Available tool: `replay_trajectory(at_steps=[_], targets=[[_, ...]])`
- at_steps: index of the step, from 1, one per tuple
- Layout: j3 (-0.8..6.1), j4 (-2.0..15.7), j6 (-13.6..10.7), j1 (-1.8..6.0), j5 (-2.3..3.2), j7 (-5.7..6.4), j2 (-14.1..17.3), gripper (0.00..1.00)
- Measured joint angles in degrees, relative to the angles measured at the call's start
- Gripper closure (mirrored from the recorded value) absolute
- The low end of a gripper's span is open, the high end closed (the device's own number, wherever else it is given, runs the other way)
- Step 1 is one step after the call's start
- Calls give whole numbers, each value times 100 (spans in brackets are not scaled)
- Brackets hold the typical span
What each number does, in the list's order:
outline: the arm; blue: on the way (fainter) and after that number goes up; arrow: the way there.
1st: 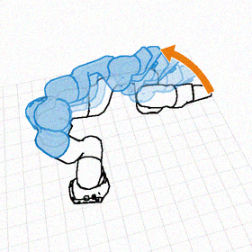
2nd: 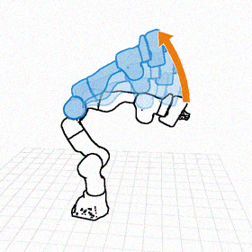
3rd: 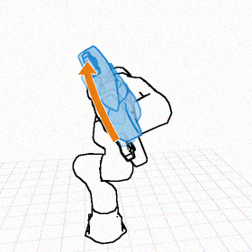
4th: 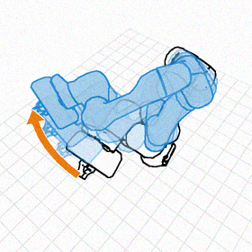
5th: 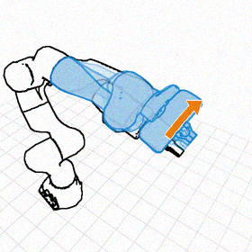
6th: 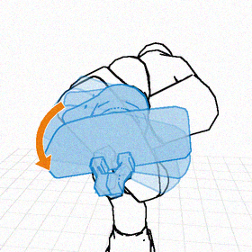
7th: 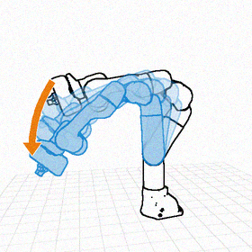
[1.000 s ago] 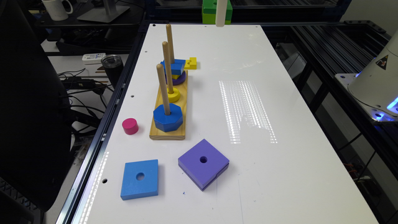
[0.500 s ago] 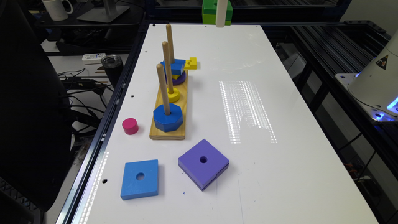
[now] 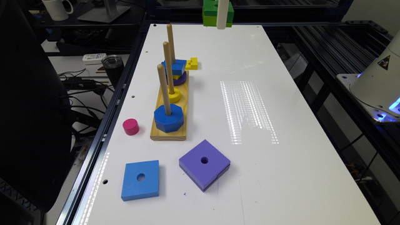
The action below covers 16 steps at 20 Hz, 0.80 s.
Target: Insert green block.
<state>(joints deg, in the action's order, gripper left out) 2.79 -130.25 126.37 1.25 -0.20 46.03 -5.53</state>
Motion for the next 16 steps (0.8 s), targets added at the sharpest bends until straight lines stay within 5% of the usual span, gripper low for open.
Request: replay_trajectory(at_steps=[9,16], targets=[[245,113,144,-1,-10,229,156,100],[457,443,156,-2,-10,439,471,100]])
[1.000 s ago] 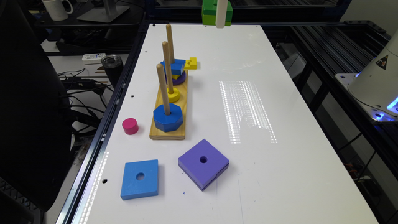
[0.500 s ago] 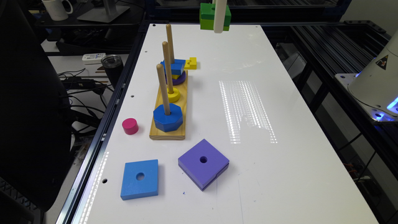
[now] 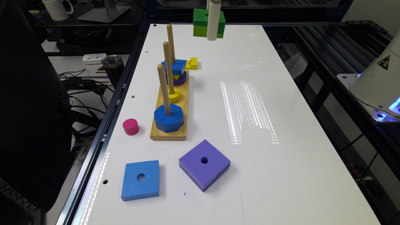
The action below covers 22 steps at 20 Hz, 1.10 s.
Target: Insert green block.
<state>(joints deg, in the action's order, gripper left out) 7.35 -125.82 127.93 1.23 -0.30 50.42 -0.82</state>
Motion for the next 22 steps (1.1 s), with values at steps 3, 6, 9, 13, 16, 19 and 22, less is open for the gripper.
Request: replay_trajectory(at_steps=[3,6,9,13,16,19,22], targets=[[81,141,0,0,0,77,135,100],[164,277,0,0,5,163,263,100],[243,408,0,-1,8,245,381,100],[333,553,-1,-2,17,335,511,100],[394,659,-1,-2,27,395,604,100],[449,759,-2,-2,44,460,696,100],[493,851,-2,-4,55,502,781,100]])
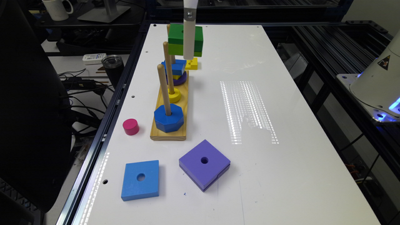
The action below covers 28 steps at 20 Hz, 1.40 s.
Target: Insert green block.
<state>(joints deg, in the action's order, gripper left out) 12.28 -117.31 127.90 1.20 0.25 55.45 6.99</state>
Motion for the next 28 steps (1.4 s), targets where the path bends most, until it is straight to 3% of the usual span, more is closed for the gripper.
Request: replay_trajectory(at_steps=[8,28], targets=[[76,133,-2,-2,16,85,116,100],[84,140,-2,-2,17,88,125,100]])
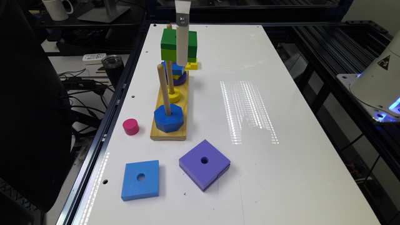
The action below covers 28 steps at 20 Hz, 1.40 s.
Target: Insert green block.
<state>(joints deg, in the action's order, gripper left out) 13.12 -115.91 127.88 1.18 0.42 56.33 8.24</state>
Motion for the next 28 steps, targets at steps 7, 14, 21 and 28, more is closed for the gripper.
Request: replay_trajectory(at_steps=[7,14,21,28], targets=[[-6,-14,3,20,0,-14,0,100],[-8,-14,3,46,0,-23,0,100],[-8,-12,13,73,0,-36,0,100],[-5,-10,52,81,0,-38,0,100]])
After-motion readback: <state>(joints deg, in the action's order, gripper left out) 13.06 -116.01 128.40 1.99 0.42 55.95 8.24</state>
